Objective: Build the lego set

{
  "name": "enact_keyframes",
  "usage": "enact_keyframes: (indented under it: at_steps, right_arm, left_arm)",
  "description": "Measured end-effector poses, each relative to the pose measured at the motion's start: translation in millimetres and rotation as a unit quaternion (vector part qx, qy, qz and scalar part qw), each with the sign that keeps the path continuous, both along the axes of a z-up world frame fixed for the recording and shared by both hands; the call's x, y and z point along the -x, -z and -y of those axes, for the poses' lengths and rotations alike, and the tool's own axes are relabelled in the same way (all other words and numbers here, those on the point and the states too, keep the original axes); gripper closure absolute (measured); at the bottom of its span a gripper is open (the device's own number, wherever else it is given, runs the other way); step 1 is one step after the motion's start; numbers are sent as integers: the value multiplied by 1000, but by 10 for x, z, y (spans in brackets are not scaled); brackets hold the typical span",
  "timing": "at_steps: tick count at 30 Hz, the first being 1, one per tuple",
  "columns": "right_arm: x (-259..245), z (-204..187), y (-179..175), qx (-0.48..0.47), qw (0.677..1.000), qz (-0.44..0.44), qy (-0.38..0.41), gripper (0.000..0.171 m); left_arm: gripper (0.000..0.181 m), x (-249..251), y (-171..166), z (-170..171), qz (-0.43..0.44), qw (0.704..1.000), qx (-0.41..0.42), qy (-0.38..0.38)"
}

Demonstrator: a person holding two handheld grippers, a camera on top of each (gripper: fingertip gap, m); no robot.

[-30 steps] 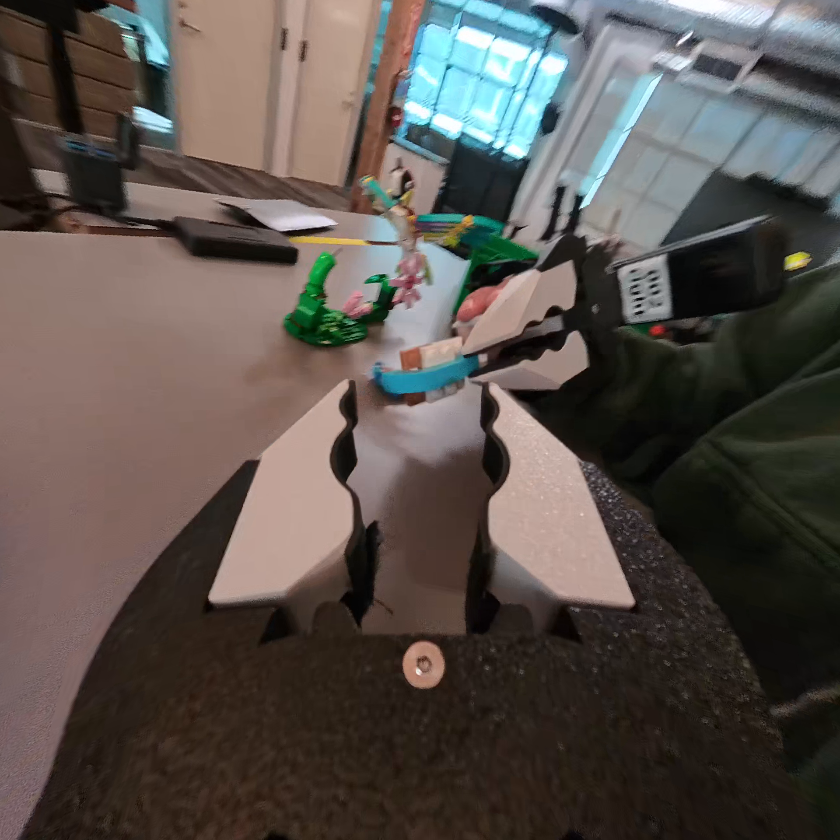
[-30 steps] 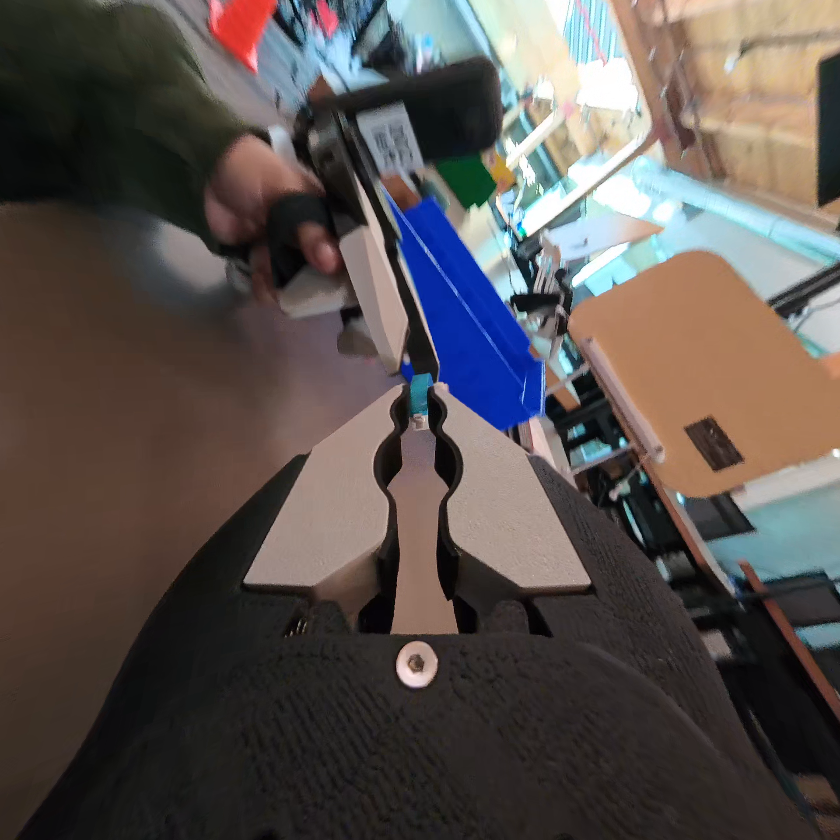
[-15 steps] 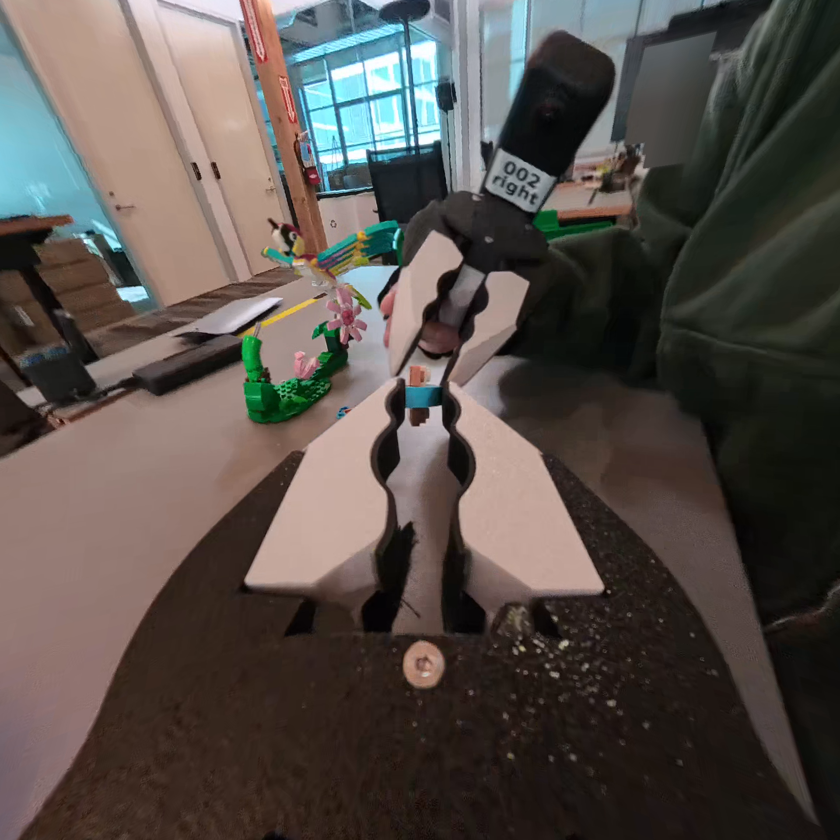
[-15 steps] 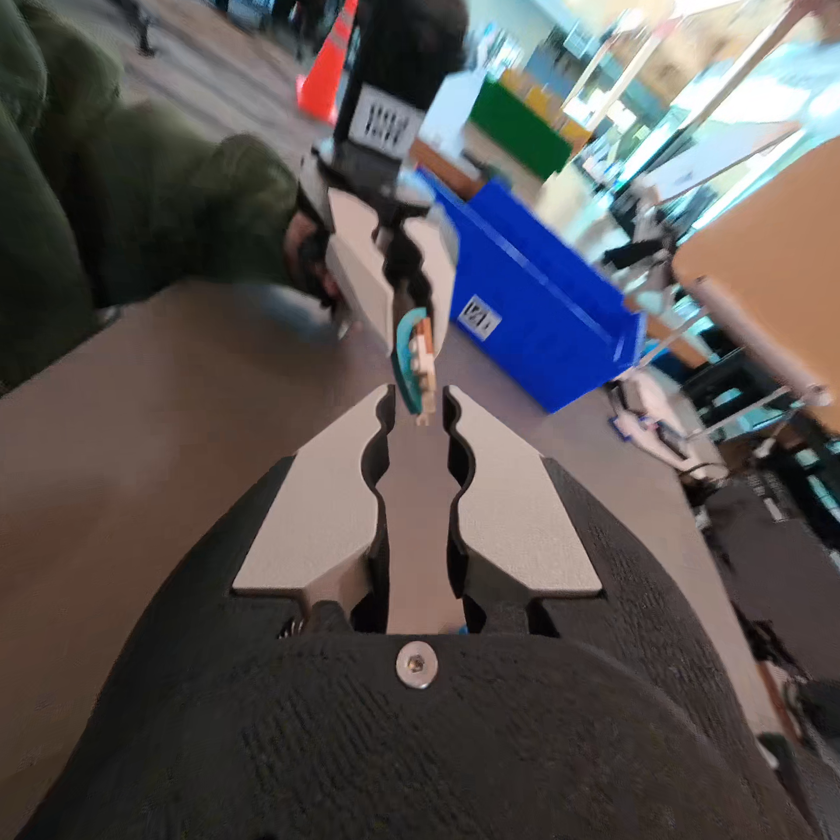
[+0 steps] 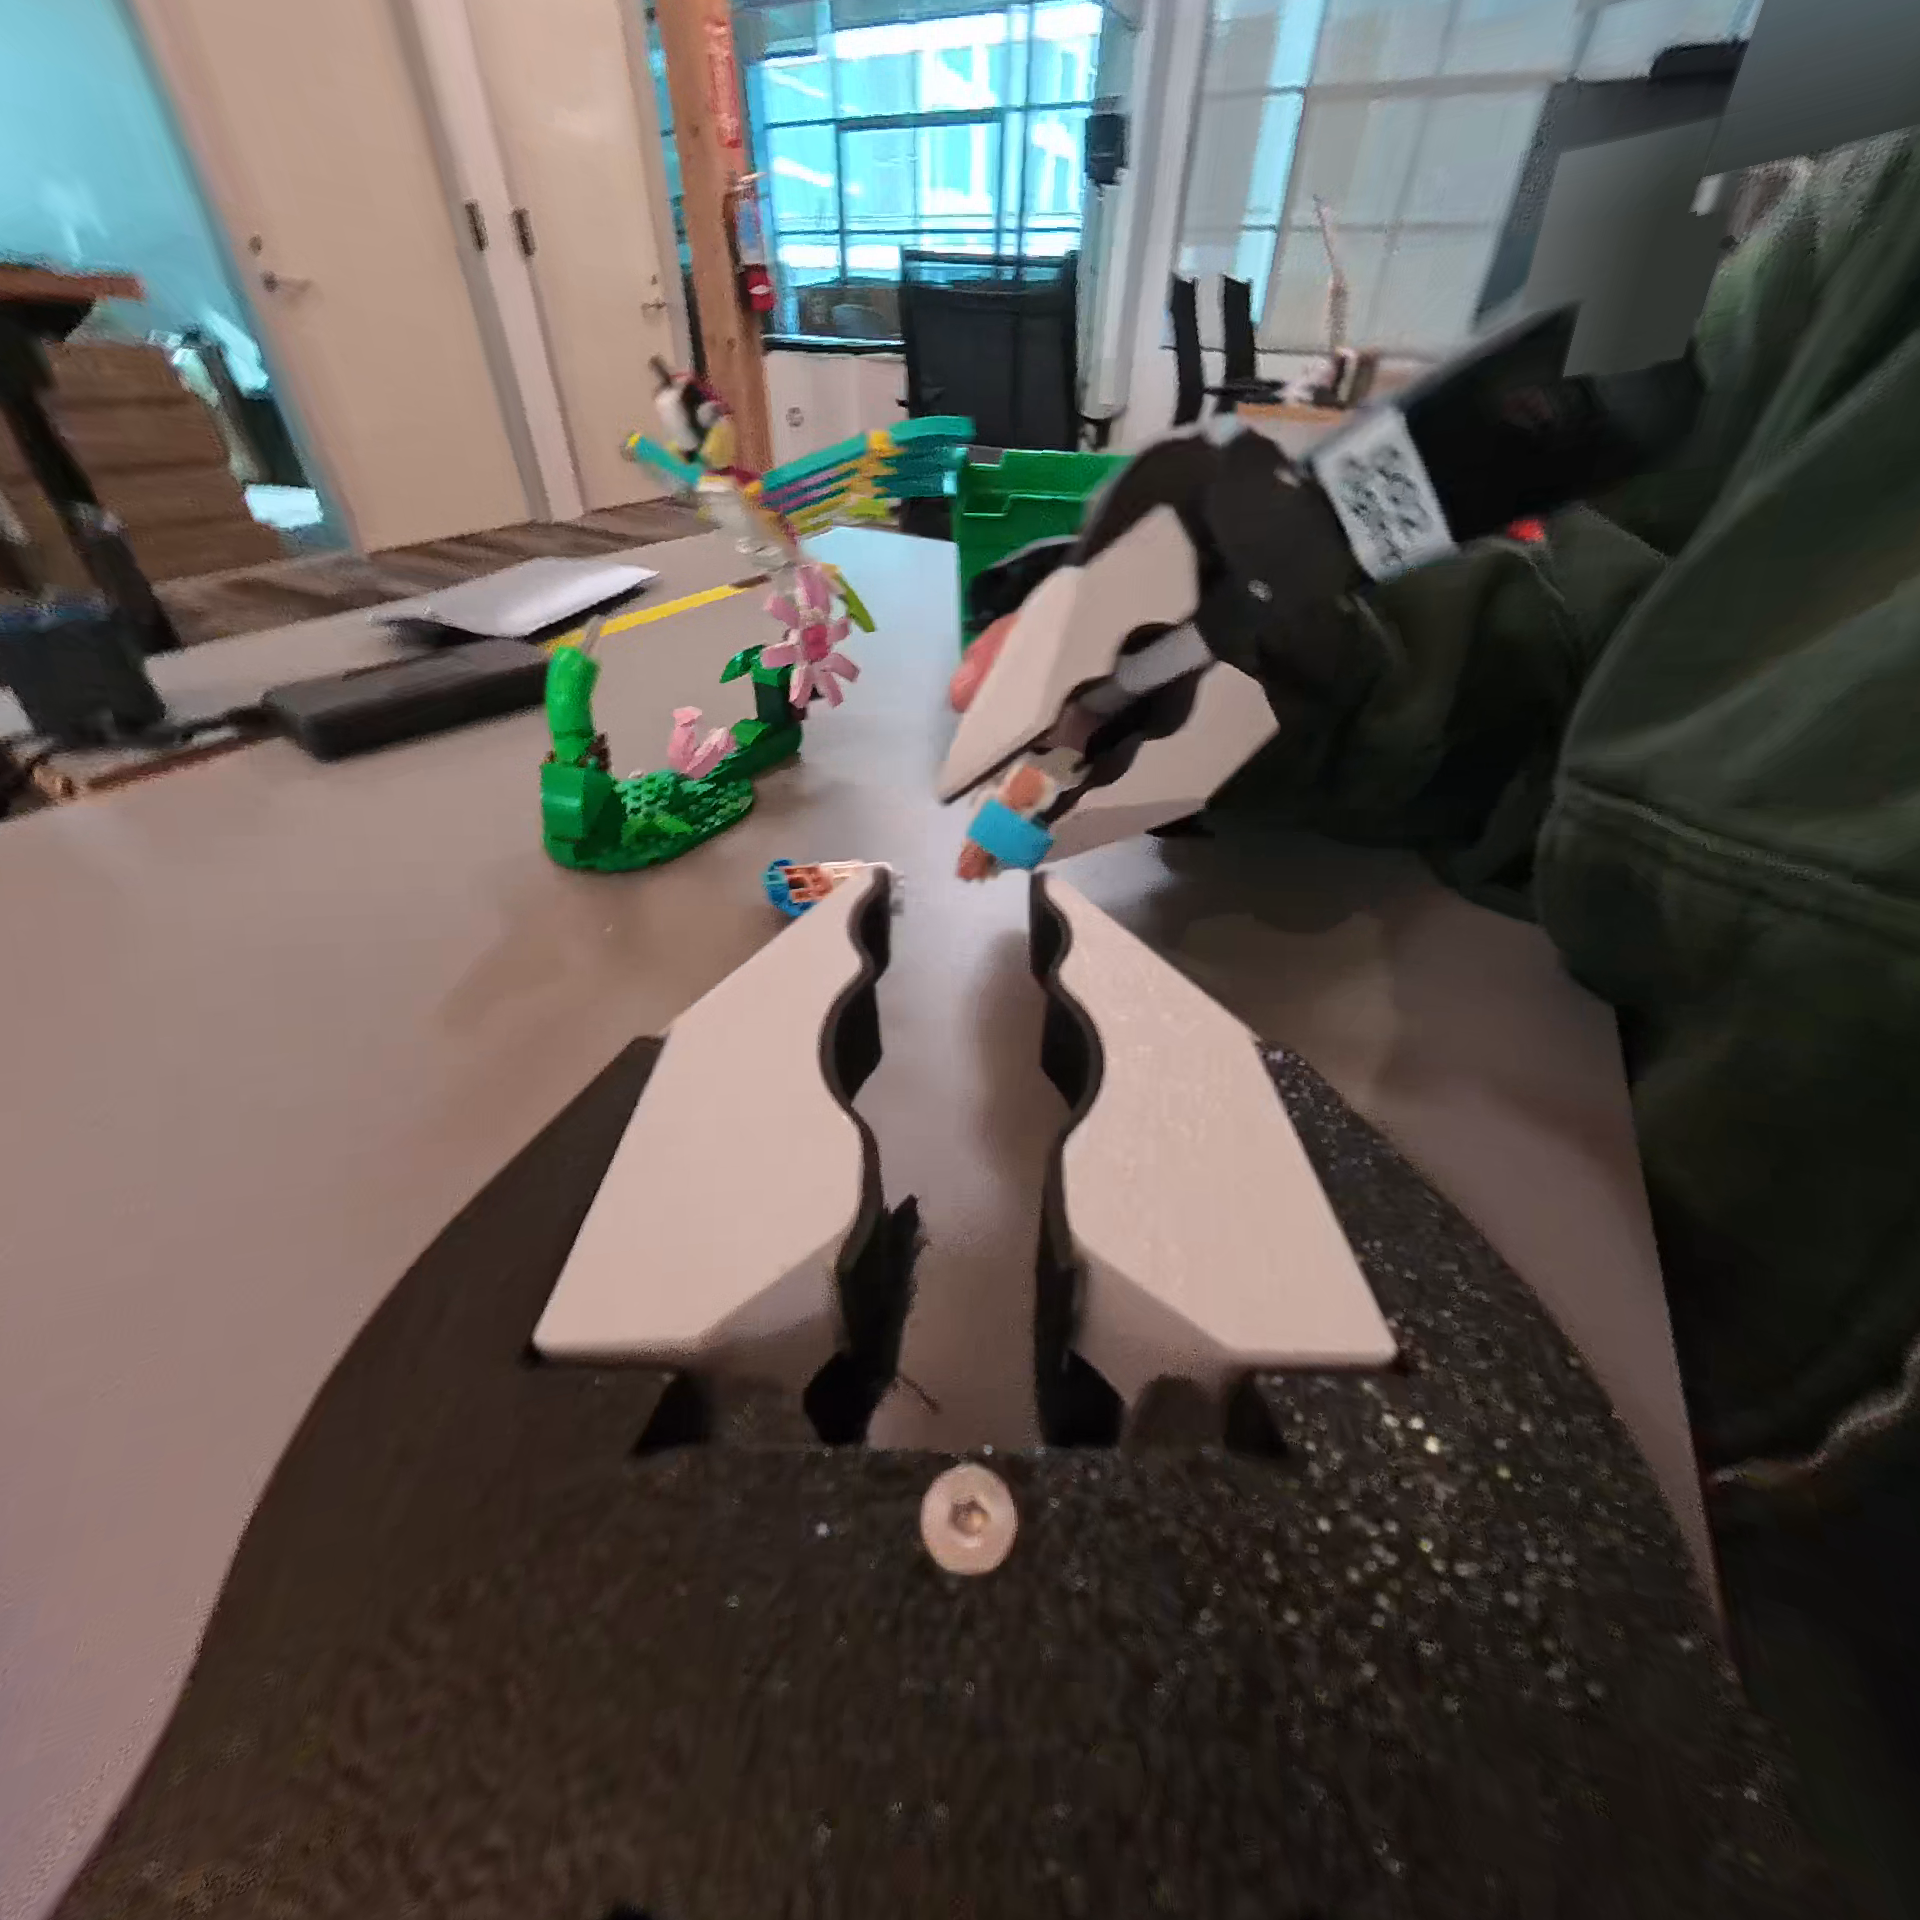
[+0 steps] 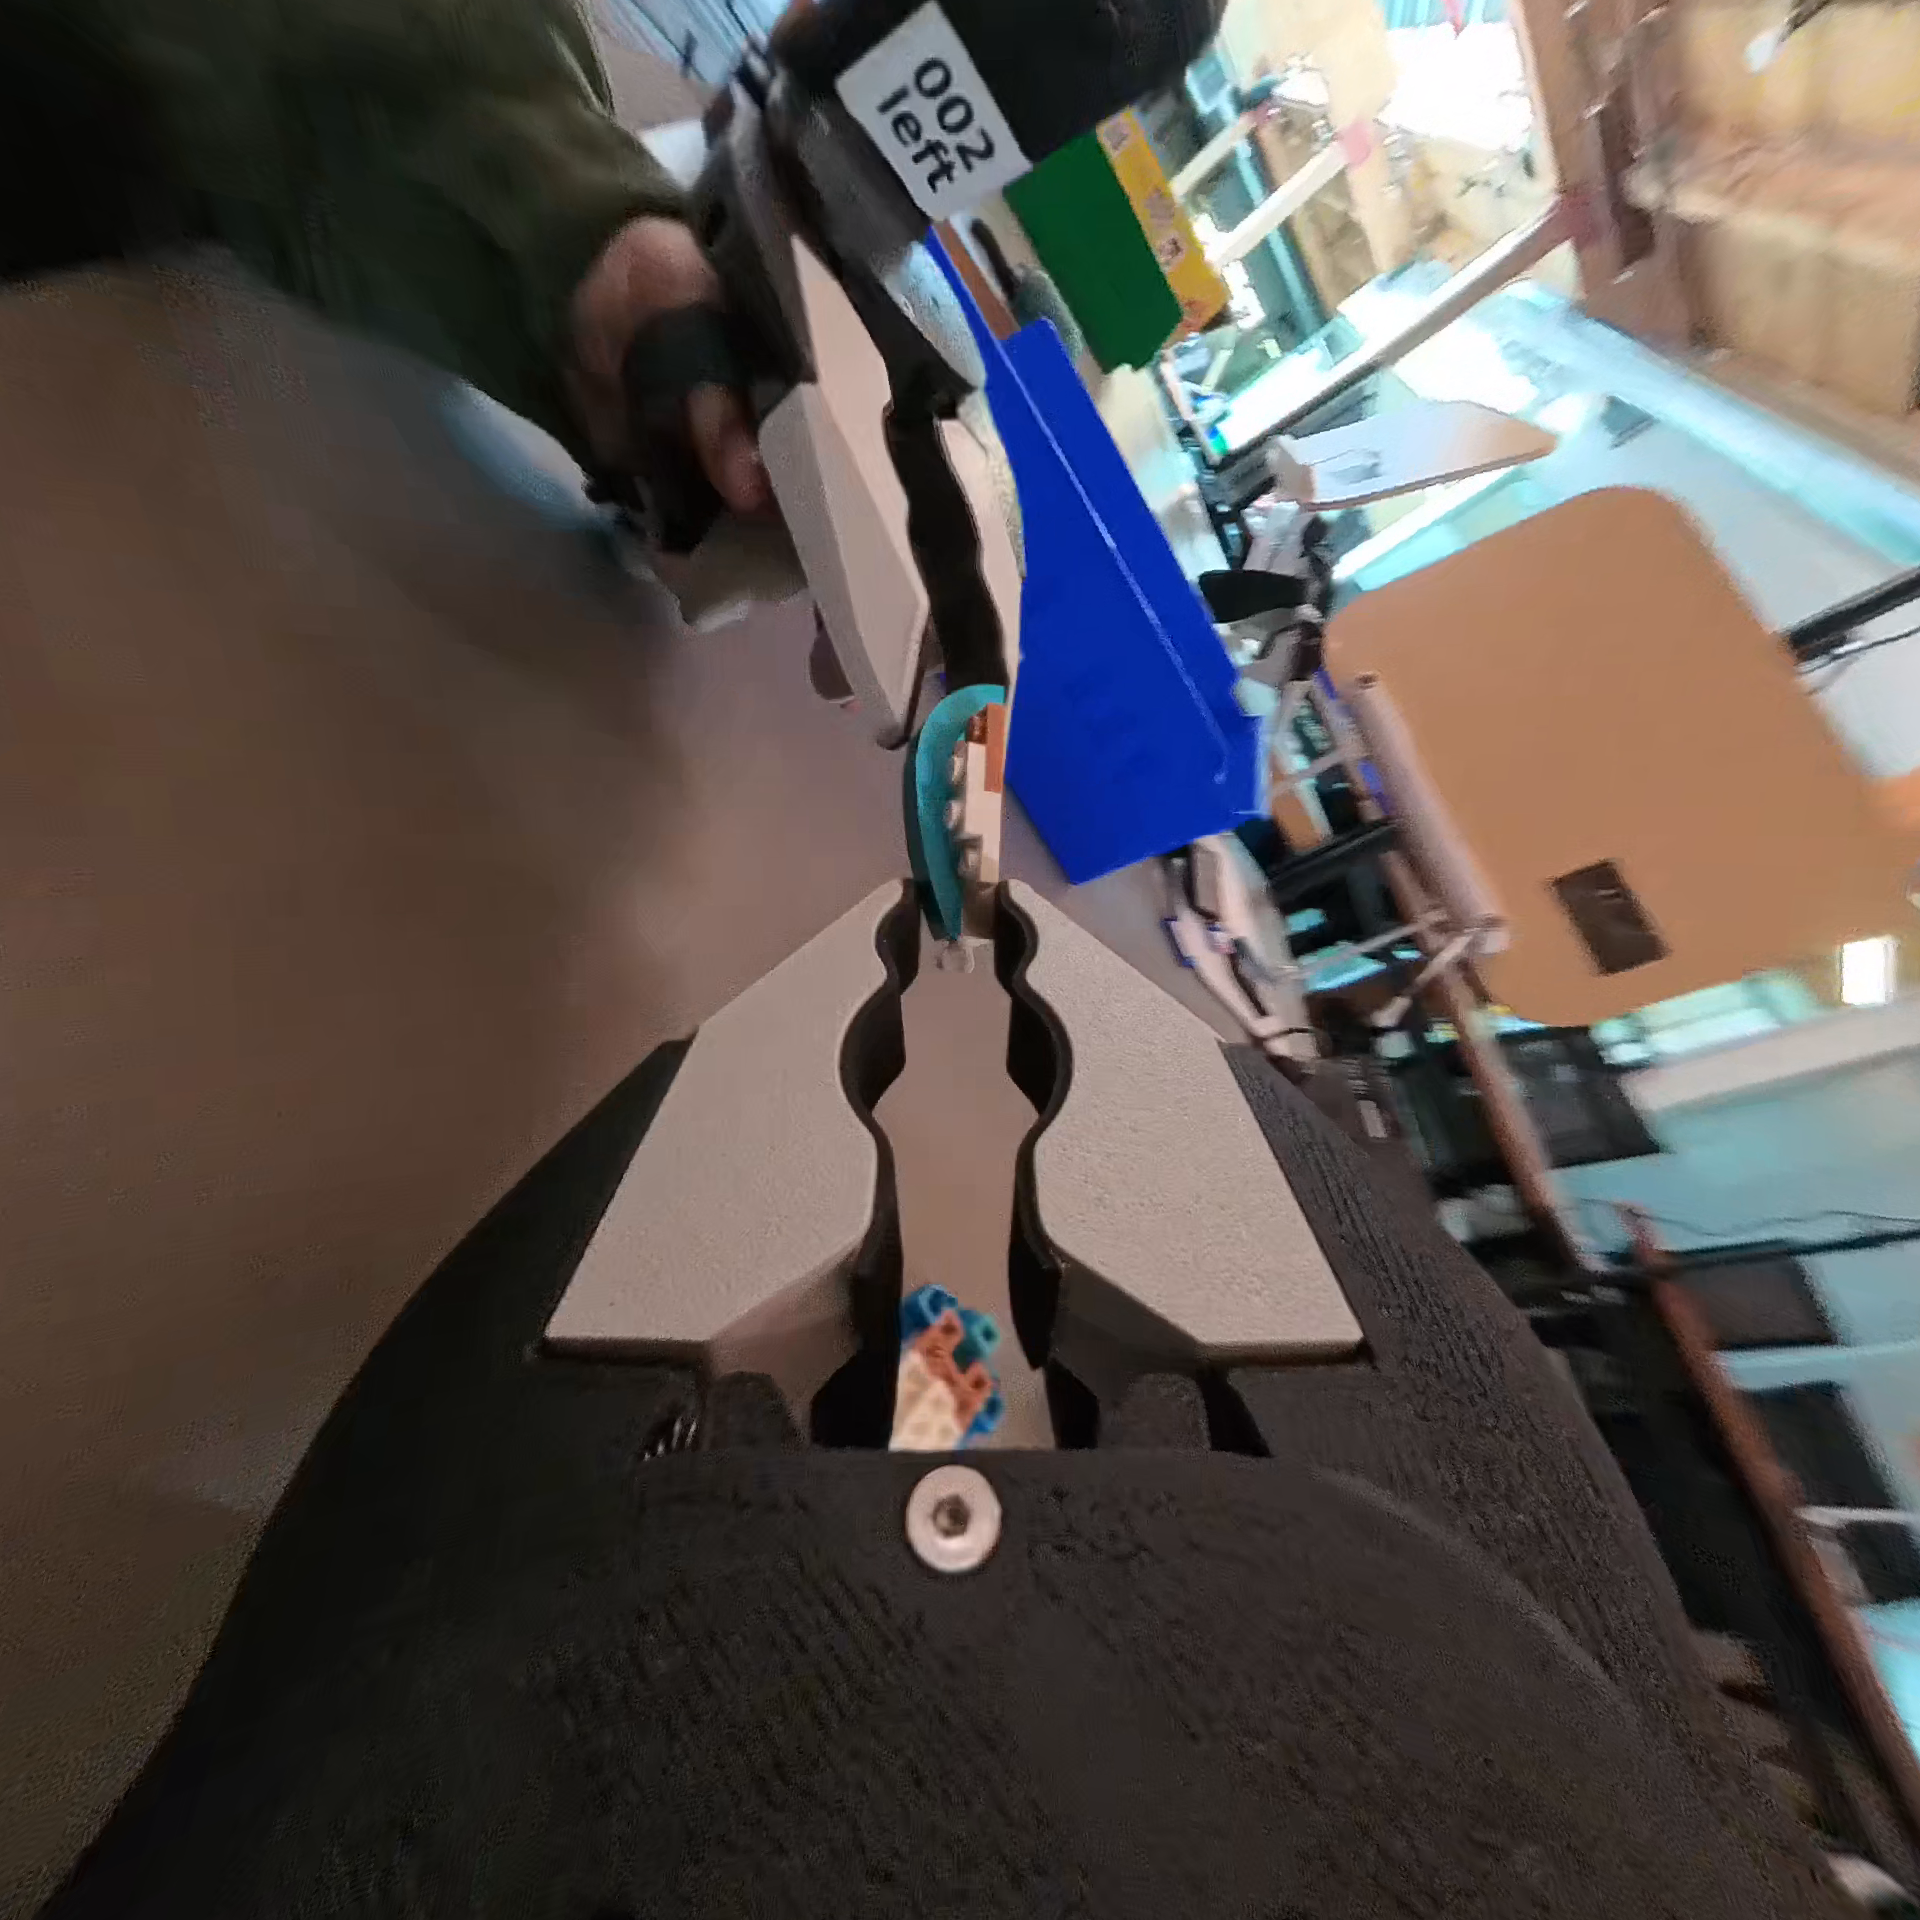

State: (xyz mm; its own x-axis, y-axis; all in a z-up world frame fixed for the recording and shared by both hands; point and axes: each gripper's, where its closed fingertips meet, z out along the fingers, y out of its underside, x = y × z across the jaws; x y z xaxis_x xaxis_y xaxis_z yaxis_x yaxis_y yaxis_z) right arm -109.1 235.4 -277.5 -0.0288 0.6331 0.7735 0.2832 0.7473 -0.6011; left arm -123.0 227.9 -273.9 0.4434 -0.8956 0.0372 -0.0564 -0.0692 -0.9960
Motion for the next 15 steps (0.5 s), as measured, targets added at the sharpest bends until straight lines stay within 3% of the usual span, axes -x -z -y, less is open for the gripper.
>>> enact_keyframes:
  at_steps: [4,8,13,15]
  right_arm:
    - [-15,-123,-55,-139,989,-7,52,160]
    - [-9,-166,-51,-257,963,9,82,161]
    - [-7,-168,-75,-279,956,2,90,161]
    - [-8,-184,-52,-279,956,7,92,161]
  left_arm:
    - [150,22,-77,-70,74,993,89,3]
    - [155,15,-138,-78,115,987,116,12]
    - [177,-8,-95,-79,106,986,127,14]
    - [177,-13,-55,-75,91,988,128,14]
